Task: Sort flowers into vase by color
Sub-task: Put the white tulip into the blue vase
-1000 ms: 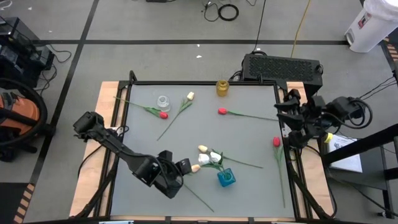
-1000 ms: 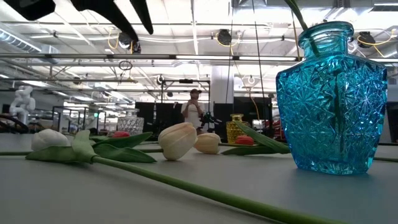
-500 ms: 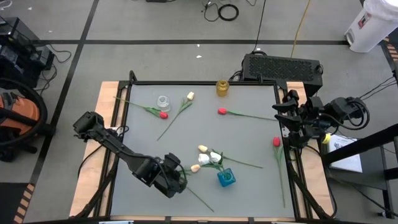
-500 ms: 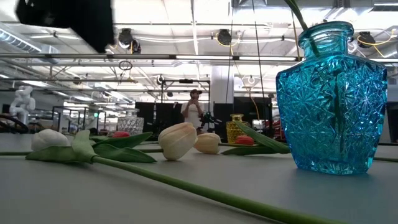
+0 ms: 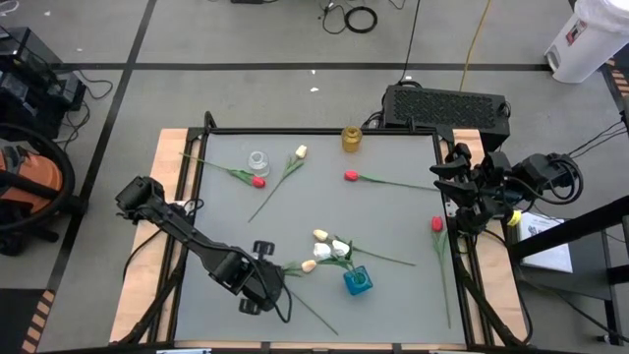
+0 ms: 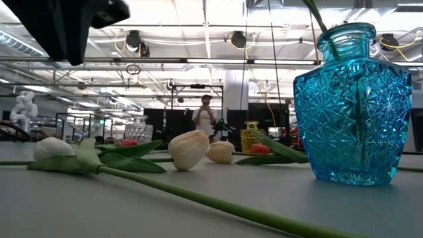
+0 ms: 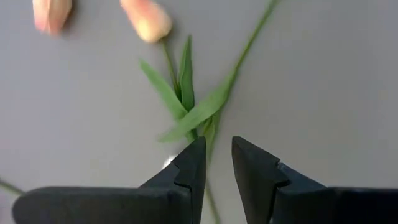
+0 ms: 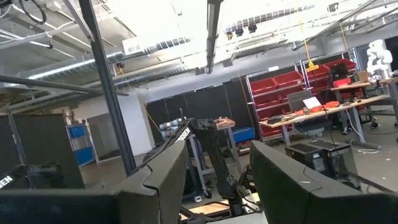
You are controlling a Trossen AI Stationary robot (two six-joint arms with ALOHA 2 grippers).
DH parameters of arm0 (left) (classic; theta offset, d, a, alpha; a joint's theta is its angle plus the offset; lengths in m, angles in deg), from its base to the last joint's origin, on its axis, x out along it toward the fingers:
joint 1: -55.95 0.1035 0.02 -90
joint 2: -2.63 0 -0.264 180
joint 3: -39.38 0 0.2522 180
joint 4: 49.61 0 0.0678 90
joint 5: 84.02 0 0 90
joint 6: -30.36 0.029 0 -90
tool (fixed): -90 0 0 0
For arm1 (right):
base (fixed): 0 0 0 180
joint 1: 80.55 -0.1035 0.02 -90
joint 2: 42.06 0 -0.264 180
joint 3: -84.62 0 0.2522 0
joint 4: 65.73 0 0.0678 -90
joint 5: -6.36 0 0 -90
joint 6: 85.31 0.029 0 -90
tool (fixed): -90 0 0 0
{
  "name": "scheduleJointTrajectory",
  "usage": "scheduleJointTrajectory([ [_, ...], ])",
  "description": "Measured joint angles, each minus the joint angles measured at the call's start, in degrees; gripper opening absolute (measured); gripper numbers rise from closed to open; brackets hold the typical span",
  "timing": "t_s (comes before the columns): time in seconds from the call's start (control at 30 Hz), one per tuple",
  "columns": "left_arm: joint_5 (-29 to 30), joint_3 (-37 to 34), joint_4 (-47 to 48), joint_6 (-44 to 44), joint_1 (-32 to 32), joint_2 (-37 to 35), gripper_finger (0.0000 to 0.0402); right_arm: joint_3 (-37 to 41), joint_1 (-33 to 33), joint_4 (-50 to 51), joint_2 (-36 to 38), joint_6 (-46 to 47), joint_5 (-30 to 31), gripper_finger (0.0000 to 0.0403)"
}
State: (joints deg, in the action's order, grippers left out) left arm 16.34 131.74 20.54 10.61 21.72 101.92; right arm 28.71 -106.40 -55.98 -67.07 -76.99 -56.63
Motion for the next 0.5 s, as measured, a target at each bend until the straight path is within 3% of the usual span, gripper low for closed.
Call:
scheduleJointTrajectory([
  [0.1, 0.31, 0.00, -1.23, 5.10, 0.33, 0.00, 0.0086, 0.00, -0.01, 0.00, 0.00, -0.13, -0.02, 0.0169],
  [0.5, 0.38, -0.10, -6.08, 8.65, 0.35, 0.15, 0.0086, 0.00, -0.01, 0.00, 0.00, -0.07, -0.02, 0.0169],
])
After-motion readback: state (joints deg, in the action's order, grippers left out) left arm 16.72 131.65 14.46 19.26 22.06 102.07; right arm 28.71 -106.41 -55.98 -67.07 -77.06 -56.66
